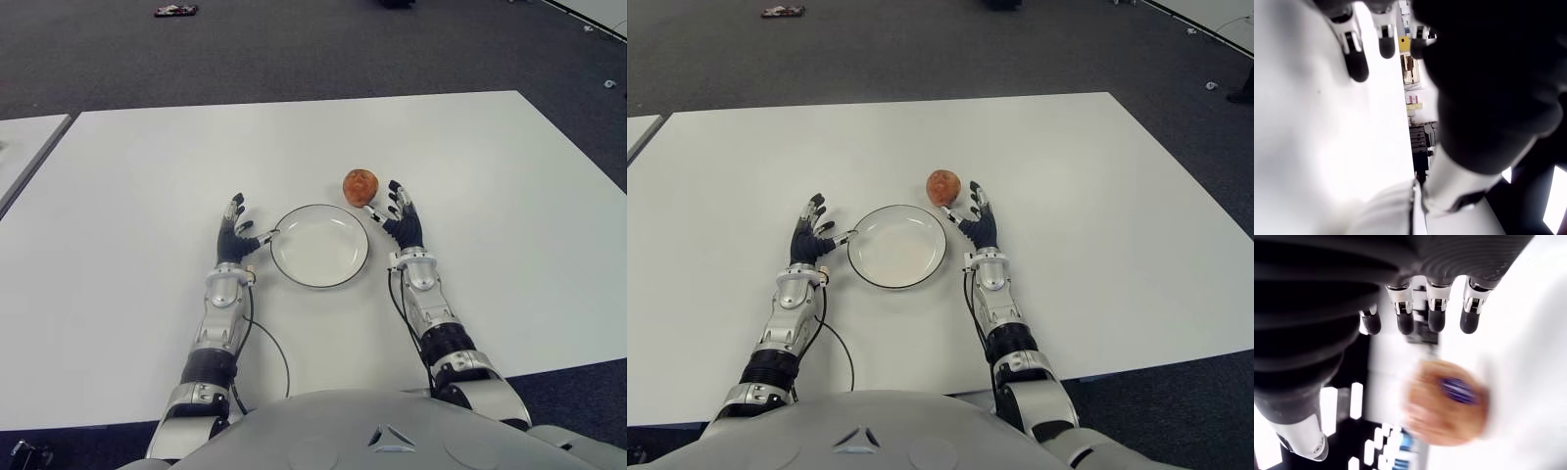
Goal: Put the apples into the plate.
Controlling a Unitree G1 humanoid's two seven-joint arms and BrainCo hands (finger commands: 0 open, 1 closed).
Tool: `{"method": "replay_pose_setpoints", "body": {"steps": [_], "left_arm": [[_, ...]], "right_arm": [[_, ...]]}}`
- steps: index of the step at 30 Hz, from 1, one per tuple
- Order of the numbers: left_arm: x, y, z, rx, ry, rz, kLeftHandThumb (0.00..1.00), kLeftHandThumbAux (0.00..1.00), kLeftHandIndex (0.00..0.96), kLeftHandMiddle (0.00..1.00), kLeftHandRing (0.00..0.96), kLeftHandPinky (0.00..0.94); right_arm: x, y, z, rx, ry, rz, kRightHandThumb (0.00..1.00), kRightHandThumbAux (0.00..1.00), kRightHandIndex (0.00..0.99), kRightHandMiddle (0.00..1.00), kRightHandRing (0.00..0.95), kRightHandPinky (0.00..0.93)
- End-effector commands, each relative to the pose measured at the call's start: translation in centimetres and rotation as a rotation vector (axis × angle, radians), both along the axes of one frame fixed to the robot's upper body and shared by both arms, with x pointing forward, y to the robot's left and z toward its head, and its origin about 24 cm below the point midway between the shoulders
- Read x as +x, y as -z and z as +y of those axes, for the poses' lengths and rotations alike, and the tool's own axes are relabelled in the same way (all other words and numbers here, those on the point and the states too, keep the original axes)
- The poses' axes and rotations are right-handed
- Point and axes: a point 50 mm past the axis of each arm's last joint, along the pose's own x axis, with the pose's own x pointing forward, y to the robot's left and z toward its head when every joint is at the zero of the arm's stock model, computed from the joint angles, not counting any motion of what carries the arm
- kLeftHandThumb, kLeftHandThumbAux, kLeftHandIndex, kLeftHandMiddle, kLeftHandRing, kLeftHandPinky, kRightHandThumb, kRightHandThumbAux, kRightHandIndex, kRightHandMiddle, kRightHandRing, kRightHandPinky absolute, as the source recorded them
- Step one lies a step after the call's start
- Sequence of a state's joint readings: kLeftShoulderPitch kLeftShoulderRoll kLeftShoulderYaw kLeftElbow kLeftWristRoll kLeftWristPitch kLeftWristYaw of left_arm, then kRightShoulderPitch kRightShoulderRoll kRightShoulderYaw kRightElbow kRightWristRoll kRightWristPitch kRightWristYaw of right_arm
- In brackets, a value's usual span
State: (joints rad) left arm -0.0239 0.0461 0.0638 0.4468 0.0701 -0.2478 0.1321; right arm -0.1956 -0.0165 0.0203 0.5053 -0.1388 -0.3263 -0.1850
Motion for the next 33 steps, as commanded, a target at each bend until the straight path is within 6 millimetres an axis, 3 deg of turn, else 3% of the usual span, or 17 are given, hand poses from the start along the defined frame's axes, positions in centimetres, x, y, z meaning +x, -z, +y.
{"method": "replay_pose_setpoints", "body": {"steps": [1, 9, 14, 19, 33], "left_arm": [[0.0, 0.7, -0.1, -0.006, -0.011, 0.042, 0.0, 0.28, 0.0, 0.0, 0.0, 0.004], [0.3, 0.7, -0.3, -0.016, -0.005, 0.034, 0.0, 0.281, 0.0, 0.0, 0.0, 0.007], [0.4, 0.6, -0.4, -0.02, -0.002, 0.031, 0.0, 0.282, 0.0, 0.0, 0.0, 0.004], [0.5, 0.6, -0.6, -0.021, 0.004, 0.031, 0.0, 0.281, 0.0, 0.0, 0.0, 0.001], [0.5, 0.8, -0.5, -0.02, 0.008, 0.032, 0.0, 0.276, 0.0, 0.0, 0.0, 0.003]], "right_arm": [[1.0, -3.6, -0.1, -0.035, 0.039, -0.149, 0.182, 0.697, 0.0, 0.02, 0.038, 0.085], [3.7, -8.2, 0.2, -0.063, 0.076, -0.381, 0.185, 0.692, 0.0, 0.019, 0.047, 0.107], [4.1, -8.5, 0.2, -0.062, 0.078, -0.413, 0.184, 0.686, 0.0, 0.019, 0.047, 0.11], [5.8, -11.1, 2.0, -0.049, -0.019, -0.496, 0.215, 0.681, 0.0, 0.023, 0.06, 0.132], [7.7, -13.8, 3.4, -0.143, -0.173, -0.55, 0.261, 0.631, 0.0, 0.0, 0.012, 0.047]]}}
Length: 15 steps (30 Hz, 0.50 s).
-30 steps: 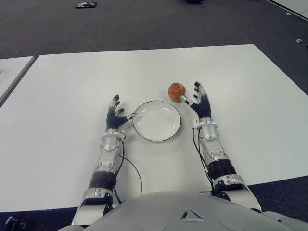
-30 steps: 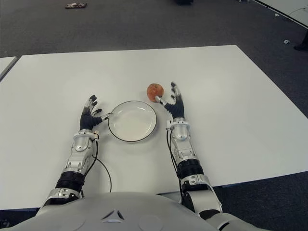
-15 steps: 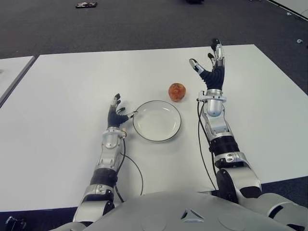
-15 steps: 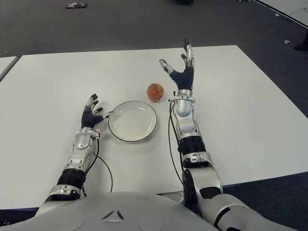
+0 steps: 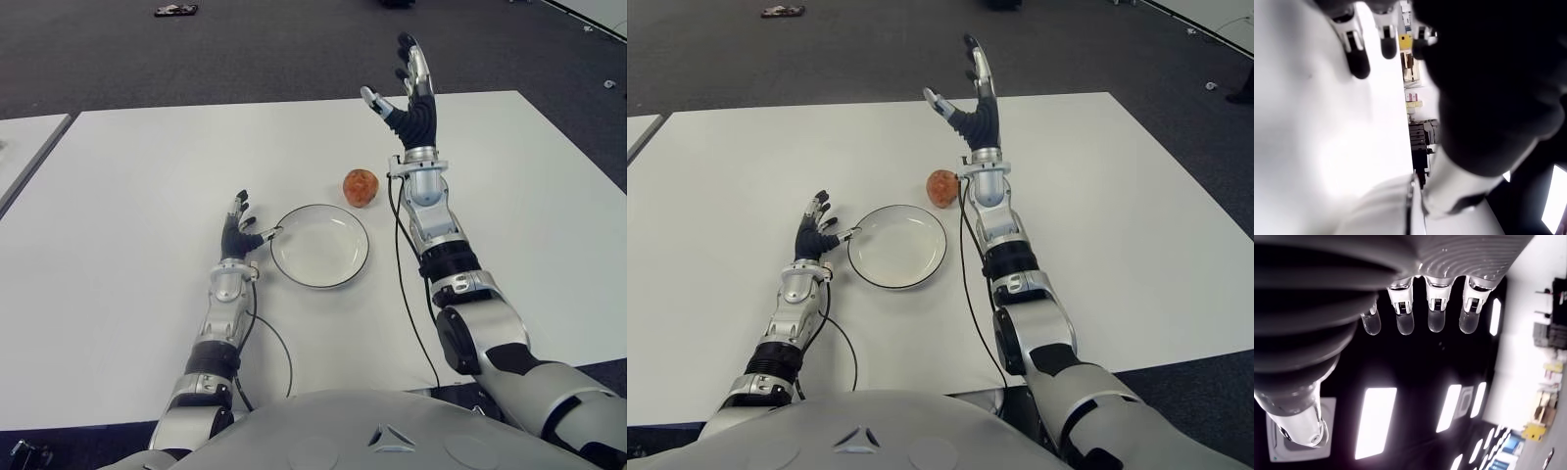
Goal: Put the apples into the plate.
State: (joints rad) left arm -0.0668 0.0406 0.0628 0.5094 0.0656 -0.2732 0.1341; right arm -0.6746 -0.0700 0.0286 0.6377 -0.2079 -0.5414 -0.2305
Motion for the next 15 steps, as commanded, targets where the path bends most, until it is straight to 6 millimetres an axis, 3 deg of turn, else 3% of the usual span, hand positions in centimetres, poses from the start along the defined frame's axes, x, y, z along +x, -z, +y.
{"method": "replay_pose_setpoints", "body": {"steps": [1, 8, 15], "left_arm": [[-0.3, 0.6, -0.1, -0.009, -0.002, 0.036, 0.0, 0.276, 0.0, 0.0, 0.0, 0.003], [-0.3, 0.6, -0.2, -0.011, -0.002, 0.035, 0.0, 0.284, 0.0, 0.0, 0.0, 0.0], [-0.5, 0.6, -0.3, -0.009, 0.0, 0.035, 0.0, 0.285, 0.0, 0.0, 0.0, 0.005]], "right_arm": [[0.5, -0.3, 0.6, -0.082, -0.034, 0.001, 0.26, 0.631, 0.0, 0.0, 0.011, 0.038], [1.6, -0.5, 2.2, -0.202, -0.031, 0.022, 0.236, 0.615, 0.0, 0.003, 0.009, 0.002], [3.0, 2.4, 3.7, -0.391, 0.03, 0.159, 0.182, 0.588, 0.0, 0.009, 0.011, 0.005]]}}
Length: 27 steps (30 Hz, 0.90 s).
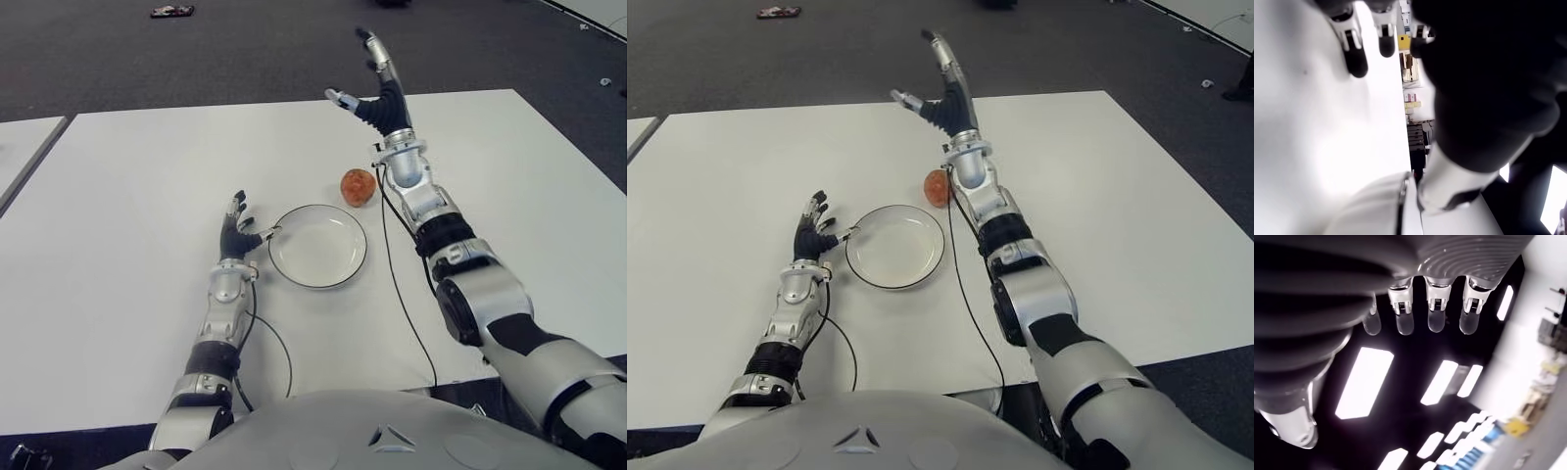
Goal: Put the apples into the plate.
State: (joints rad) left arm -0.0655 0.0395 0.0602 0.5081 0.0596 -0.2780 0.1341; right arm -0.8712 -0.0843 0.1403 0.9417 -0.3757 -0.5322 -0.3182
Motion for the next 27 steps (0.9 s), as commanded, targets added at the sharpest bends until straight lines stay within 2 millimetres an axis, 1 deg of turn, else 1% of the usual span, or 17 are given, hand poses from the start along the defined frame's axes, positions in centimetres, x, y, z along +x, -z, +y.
{"method": "replay_pose_setpoints", "body": {"steps": [1, 5, 7, 12, 18, 27], "left_arm": [[-0.5, 0.6, -0.3, -0.003, 0.0, 0.041, 0.0, 0.284, 0.0, 0.0, 0.0, 0.004], [-0.5, 0.7, -0.3, -0.002, -0.002, 0.042, 0.0, 0.279, 0.0, 0.0, 0.0, 0.0], [-0.6, 0.7, -0.2, 0.001, -0.004, 0.043, 0.0, 0.276, 0.0, 0.0, 0.0, 0.0], [-0.7, 0.8, -0.2, 0.004, -0.011, 0.045, 0.0, 0.267, 0.0, 0.0, 0.0, 0.002], [-0.8, 0.8, -0.2, 0.006, -0.015, 0.043, 0.0, 0.264, 0.0, 0.0, 0.0, 0.004], [-1.0, 0.7, -0.2, 0.007, -0.031, 0.041, 0.0, 0.269, 0.0, 0.0, 0.0, 0.012]], "right_arm": [[0.7, 2.4, 0.8, -0.147, 0.05, 0.112, 0.174, 0.584, 0.0, 0.01, 0.011, 0.011], [0.8, 2.6, 1.0, -0.182, 0.058, 0.111, 0.145, 0.57, 0.0, 0.014, 0.011, 0.033], [0.8, 2.9, 1.1, -0.225, 0.067, 0.11, 0.138, 0.562, 0.001, 0.016, 0.012, 0.04], [0.7, 4.2, 1.1, -0.309, 0.106, 0.143, 0.115, 0.533, 0.013, 0.025, 0.02, 0.064], [0.5, 5.8, 0.5, -0.406, 0.151, 0.197, 0.092, 0.507, 0.009, 0.027, 0.026, 0.046], [-0.2, 8.3, -0.2, -0.59, 0.201, 0.249, 0.063, 0.511, 0.0, 0.03, 0.034, 0.003]]}}
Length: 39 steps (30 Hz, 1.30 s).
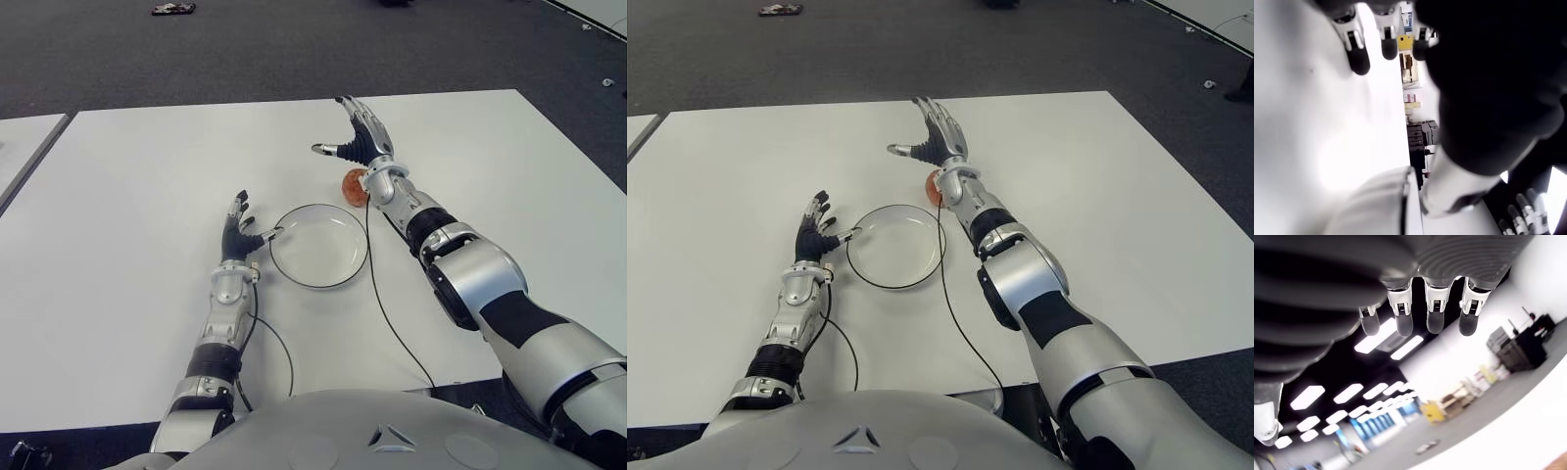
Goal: Put the apples into the plate.
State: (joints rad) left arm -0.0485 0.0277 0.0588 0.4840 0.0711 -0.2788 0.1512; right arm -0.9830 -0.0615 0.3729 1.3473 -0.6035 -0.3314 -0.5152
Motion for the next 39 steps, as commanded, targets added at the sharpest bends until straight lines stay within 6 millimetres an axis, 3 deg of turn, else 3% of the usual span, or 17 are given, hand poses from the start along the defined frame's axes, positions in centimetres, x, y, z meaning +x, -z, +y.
{"method": "replay_pose_setpoints", "body": {"steps": [1, 13, 39], "left_arm": [[-0.7, 0.8, 0.0, 0.002, -0.019, 0.051, 0.0, 0.27, 0.0, 0.0, 0.0, 0.012], [-0.9, 0.7, -0.1, -0.004, -0.017, 0.044, 0.0, 0.278, 0.0, 0.0, 0.0, 0.012], [-1.4, 0.9, 0.3, 0.016, -0.02, 0.047, 0.0, 0.261, 0.0, 0.0, 0.0, 0.007]], "right_arm": [[-0.7, 2.3, -0.8, -0.118, 0.037, 0.061, 0.062, 0.512, 0.0, 0.03, 0.034, 0.003], [-1.4, 4.2, -1.7, -0.28, 0.072, 0.11, 0.04, 0.522, 0.0, 0.036, 0.033, 0.0], [-1.9, 5.4, -3.0, -0.325, 0.131, 0.153, 0.006, 0.52, 0.0, 0.045, 0.036, 0.0]]}}
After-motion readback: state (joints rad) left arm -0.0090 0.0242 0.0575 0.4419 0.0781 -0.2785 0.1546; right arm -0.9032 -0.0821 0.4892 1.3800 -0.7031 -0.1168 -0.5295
